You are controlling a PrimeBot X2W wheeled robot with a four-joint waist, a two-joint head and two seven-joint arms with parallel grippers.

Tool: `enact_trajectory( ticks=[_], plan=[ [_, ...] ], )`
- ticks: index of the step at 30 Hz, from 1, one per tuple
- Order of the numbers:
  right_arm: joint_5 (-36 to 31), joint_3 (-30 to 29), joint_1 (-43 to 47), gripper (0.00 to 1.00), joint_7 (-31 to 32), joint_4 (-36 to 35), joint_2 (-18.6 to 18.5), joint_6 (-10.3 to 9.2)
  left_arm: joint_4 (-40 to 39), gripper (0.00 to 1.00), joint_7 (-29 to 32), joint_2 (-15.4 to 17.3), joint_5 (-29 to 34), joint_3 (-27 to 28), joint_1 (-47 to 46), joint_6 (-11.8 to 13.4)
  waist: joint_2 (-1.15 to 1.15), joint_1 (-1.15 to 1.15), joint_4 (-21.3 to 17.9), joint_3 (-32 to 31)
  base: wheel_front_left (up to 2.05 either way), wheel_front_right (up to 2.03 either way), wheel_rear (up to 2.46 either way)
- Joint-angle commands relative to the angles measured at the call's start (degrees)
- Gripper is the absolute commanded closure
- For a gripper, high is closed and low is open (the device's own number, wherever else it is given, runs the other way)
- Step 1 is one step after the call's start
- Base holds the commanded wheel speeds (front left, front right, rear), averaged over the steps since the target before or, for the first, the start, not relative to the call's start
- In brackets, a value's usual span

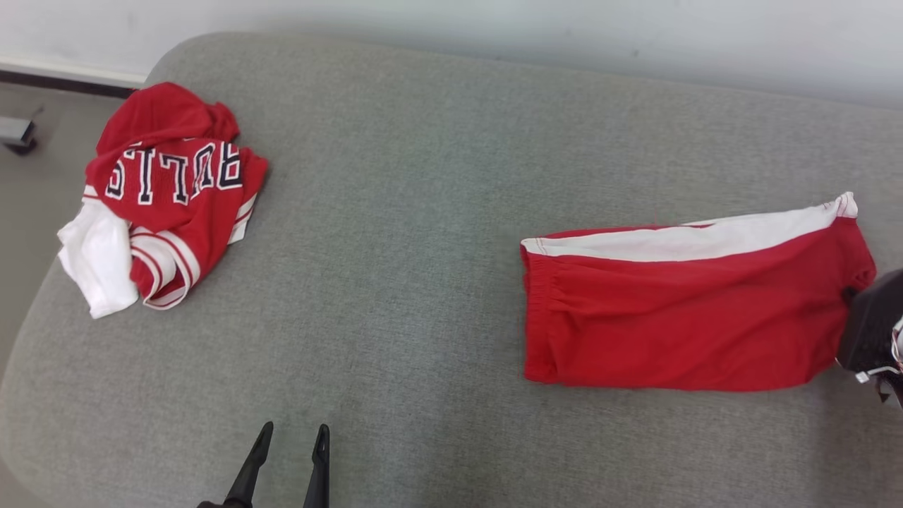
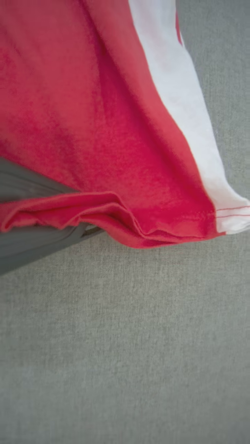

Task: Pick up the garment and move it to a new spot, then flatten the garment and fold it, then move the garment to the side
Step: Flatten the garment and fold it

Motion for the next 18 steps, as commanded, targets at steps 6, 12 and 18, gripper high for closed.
enact_trajectory(
  ticks=[6, 12, 18],
  plan=[
    [-1.23, -3.04, 4.56, 1.0, -0.82, -4.52, -1.84, -0.18, 0.34, 0.0, -0.19, -0.33, 0.2, 0.54, 1.31, -0.32, -0.01, 0.0, -3.74, -3.24, 0.0, 0.0, 0.0],
    [-2.93, -5.89, 8.19, 1.0, -0.63, -8.63, -3.53, -0.18, 0.83, 0.0, -0.19, -0.51, 0.13, 0.52, 1.65, -0.63, -0.01, 0.0, -5.34, -4.91, 0.0, 0.0, 0.0],
    [-4.28, -5.53, 11.26, 1.0, -0.28, -13.68, -4.72, -0.18, 1.42, 0.0, -0.19, -0.65, -0.01, 0.61, 2.05, -0.63, -0.01, 0.0, -5.84, -6.13, 0.0, 0.0, 0.0]
  ],
)
